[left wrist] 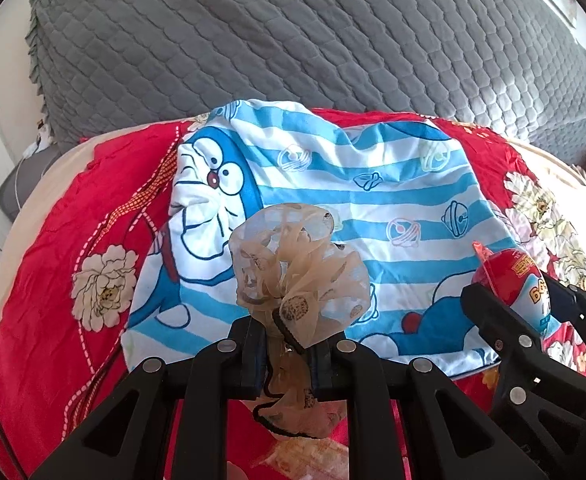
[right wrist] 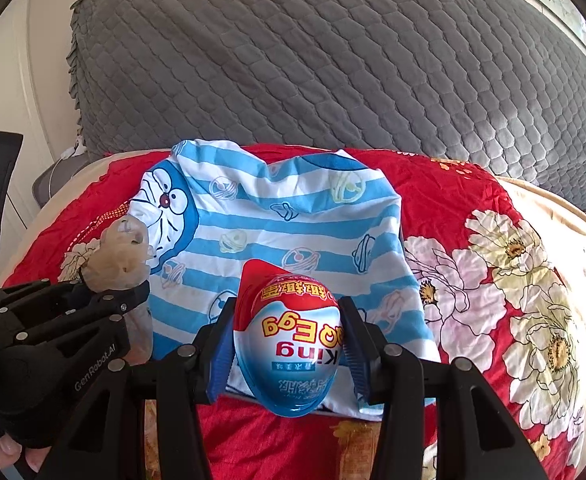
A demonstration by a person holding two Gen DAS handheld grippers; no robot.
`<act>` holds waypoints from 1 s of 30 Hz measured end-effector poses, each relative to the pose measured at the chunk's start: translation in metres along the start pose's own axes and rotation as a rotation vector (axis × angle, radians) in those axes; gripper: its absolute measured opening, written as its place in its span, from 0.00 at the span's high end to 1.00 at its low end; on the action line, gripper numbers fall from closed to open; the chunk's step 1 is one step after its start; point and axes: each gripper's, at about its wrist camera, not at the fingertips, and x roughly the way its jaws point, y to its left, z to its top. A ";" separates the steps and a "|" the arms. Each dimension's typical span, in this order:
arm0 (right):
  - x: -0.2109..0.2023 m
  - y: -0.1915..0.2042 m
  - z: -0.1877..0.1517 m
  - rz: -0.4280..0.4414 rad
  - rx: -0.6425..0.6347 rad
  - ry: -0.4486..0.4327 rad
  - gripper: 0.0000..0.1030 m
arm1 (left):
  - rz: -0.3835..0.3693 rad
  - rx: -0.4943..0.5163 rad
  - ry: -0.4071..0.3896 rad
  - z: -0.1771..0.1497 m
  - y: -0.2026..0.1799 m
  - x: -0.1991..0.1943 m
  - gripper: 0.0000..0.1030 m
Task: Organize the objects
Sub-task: 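Carry the scrunchie in the left gripper while the right gripper carries the egg over the striped shirt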
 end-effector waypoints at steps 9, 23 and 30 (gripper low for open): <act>0.016 -0.001 0.005 0.004 -0.012 0.011 0.53 | 0.018 -0.013 0.004 0.006 -0.002 0.010 0.84; 0.035 0.001 0.012 0.017 -0.035 0.008 0.53 | 0.046 -0.033 0.010 0.013 0.005 0.029 0.83; 0.047 -0.001 0.011 0.028 -0.053 0.029 0.53 | 0.049 -0.060 0.023 0.016 0.008 0.042 0.83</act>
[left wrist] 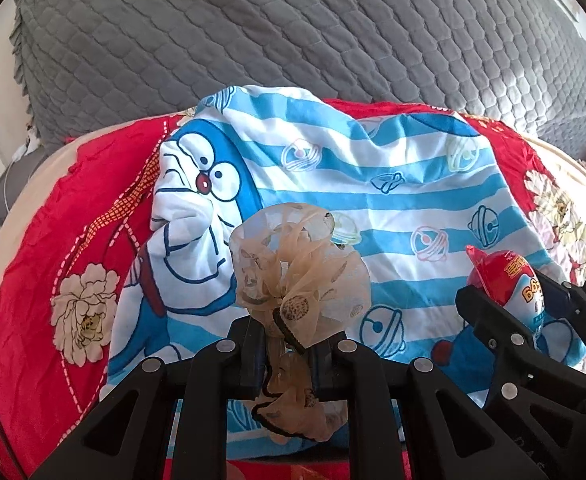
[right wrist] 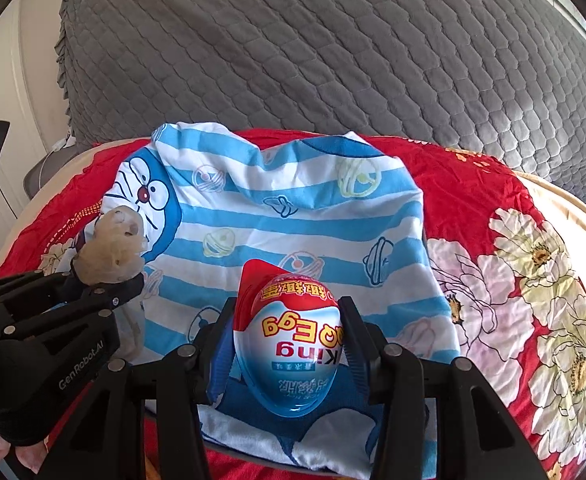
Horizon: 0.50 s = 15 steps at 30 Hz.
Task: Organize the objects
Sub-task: 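Carry the scrunchie in the left gripper while the right gripper carries the egg over the striped shirt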
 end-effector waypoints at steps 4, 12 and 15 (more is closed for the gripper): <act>0.005 0.004 -0.001 0.002 -0.017 0.008 0.53 | 0.002 -0.009 0.015 0.000 0.000 0.008 0.83; 0.012 0.008 0.002 0.001 -0.038 0.005 0.53 | 0.020 -0.017 0.034 0.000 0.002 0.021 0.83; 0.013 0.008 0.002 0.003 -0.045 0.006 0.53 | 0.025 -0.022 0.038 0.000 0.003 0.025 0.83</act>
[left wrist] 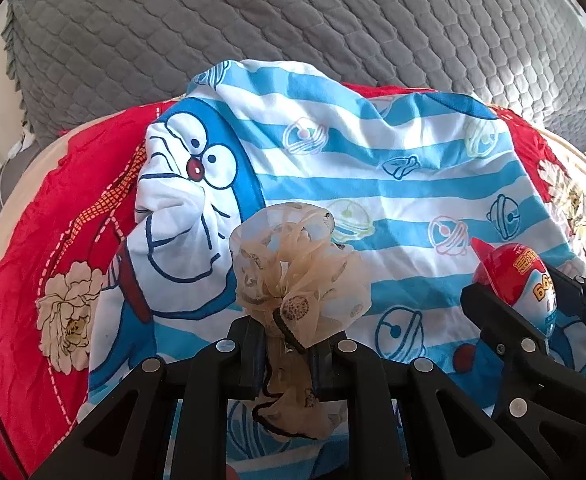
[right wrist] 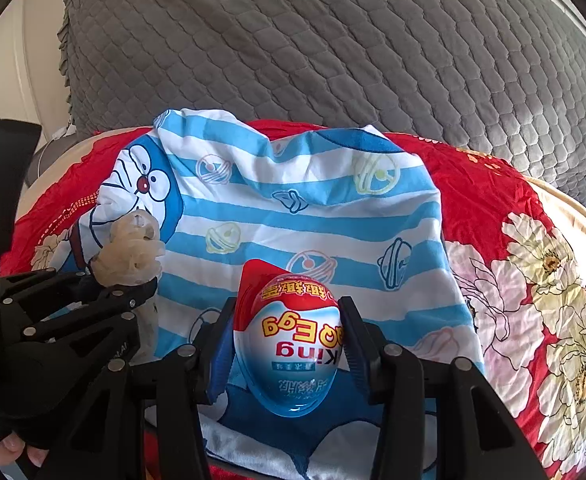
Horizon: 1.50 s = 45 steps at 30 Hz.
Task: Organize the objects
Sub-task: 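Carry the scrunchie in the left gripper while the right gripper carries the egg over the striped shirt, then open the left gripper onto the shirt while the right gripper releases the egg beside it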
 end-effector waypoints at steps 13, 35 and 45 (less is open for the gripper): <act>0.019 -0.005 -0.001 -0.006 -0.013 0.027 0.53 | 0.011 0.001 0.003 0.000 -0.003 0.012 0.82; 0.023 -0.004 -0.002 0.010 -0.068 0.010 0.52 | 0.032 -0.041 -0.034 -0.004 0.003 0.016 0.68; 0.035 -0.009 -0.004 0.011 -0.080 0.059 0.52 | 0.041 -0.073 -0.030 -0.008 0.011 0.011 0.59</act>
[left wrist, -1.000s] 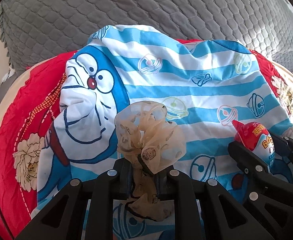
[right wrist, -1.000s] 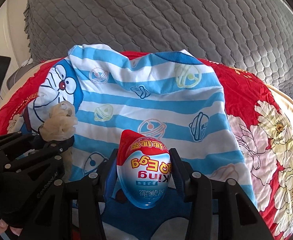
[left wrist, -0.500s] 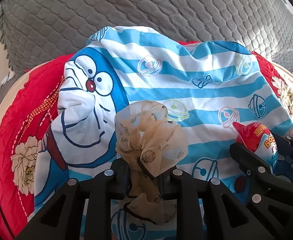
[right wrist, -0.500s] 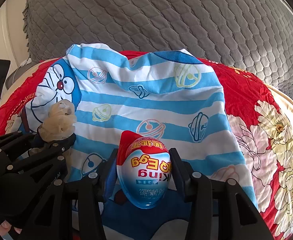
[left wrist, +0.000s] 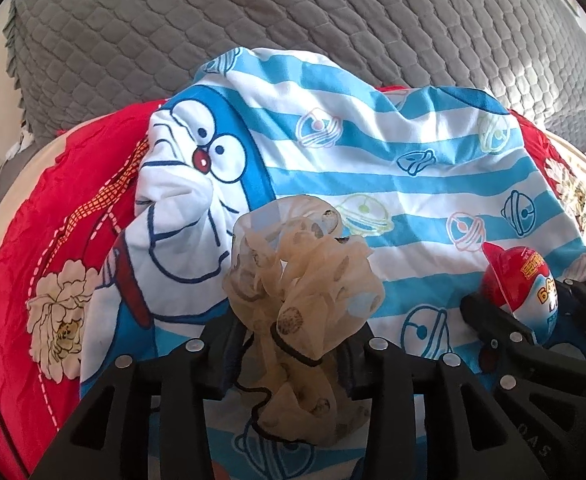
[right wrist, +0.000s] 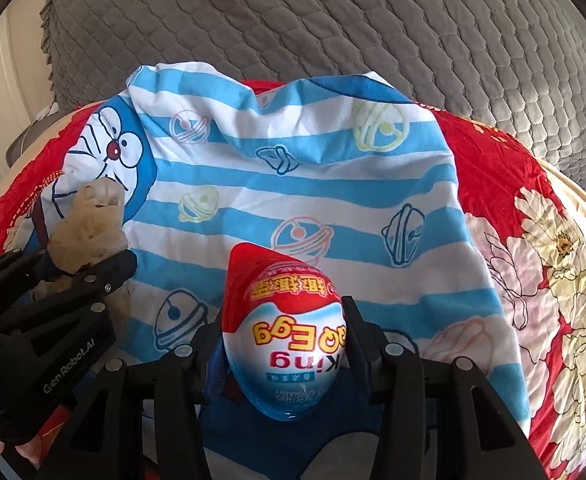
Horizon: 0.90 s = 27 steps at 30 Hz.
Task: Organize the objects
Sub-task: 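Open the left gripper onto the shirt while the right gripper releases the egg beside it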
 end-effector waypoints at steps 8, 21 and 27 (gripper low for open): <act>0.001 0.000 -0.001 -0.007 -0.022 0.020 0.46 | 0.016 -0.003 0.007 -0.004 0.004 -0.006 0.47; -0.004 -0.008 0.008 -0.017 -0.019 -0.007 0.31 | 0.001 -0.064 0.005 0.005 0.017 -0.022 0.27; -0.008 -0.009 0.010 -0.005 -0.018 -0.018 0.31 | 0.007 -0.081 0.001 0.006 0.020 -0.030 0.25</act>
